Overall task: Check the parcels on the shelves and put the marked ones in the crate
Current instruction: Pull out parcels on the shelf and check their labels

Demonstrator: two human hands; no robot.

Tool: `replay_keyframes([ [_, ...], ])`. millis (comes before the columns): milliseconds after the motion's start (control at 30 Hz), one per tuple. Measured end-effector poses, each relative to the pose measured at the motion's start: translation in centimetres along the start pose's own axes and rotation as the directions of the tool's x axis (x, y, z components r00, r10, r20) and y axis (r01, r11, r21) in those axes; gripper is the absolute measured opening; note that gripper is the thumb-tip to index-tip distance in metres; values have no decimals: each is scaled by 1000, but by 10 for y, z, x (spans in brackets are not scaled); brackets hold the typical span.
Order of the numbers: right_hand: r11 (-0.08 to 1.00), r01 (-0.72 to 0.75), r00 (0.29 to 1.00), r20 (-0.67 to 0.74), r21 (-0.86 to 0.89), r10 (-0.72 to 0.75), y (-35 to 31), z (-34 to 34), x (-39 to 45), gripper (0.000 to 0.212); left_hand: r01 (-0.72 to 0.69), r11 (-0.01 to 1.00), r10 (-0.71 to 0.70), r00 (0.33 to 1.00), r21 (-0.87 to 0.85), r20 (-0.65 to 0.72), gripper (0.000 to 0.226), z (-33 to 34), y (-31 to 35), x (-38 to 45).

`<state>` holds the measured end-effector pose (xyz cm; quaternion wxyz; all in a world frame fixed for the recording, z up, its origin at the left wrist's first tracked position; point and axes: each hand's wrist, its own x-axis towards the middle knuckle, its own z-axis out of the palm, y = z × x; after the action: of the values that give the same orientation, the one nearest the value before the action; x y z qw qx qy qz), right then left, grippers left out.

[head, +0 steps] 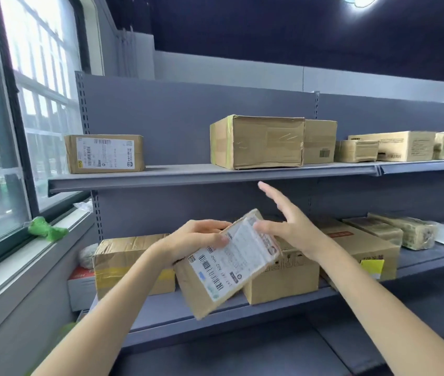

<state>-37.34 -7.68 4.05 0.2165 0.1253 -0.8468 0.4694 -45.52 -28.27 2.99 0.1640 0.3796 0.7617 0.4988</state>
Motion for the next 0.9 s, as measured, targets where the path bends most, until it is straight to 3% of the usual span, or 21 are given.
replay_keyframes([
  [67,997,-18,956,292,-69,38,-8,-3,3,79,6,985,-24,994,174,105,68,-6,11,2],
  [133,996,-59,896,436,-69,83,-6,3,5,72,6,964,-44,990,267,135,71,-9,20,6],
  [200,994,-111,911,401,12,97,2,10,4,58,26,960,-68,988,279,140,66,-15,22,7],
  [267,984,-139,947,304,109,100,11,14,-1,48,36,987,-48,996,158,74,58,-23,15,5],
  [333,970,-148,972,208,192,107,21,17,-4,46,-18,994,3,989,-106,-147,50,-28,3,3],
  [433,910,-135,988,-12,392,152,33,26,-6,36,-167,931,0,889,-325,-458,58,-19,-18,4],
  [567,837,-64,952,-217,544,214,40,45,-8,38,-324,833,20,828,-448,-561,36,17,-33,11],
  [667,818,-51,955,-211,573,208,42,66,-12,51,-427,743,2,772,-516,-635,44,35,-30,19],
  [733,802,-96,965,-141,590,219,45,73,-16,47,-464,719,14,753,-517,-657,46,35,-29,22],
  [800,808,-172,974,-28,564,227,46,73,-21,35,-438,770,48,765,-464,-643,47,31,-26,21],
  [900,829,-219,976,98,515,197,47,65,-23,54,-416,821,126,800,-391,-586,35,21,-20,19],
])
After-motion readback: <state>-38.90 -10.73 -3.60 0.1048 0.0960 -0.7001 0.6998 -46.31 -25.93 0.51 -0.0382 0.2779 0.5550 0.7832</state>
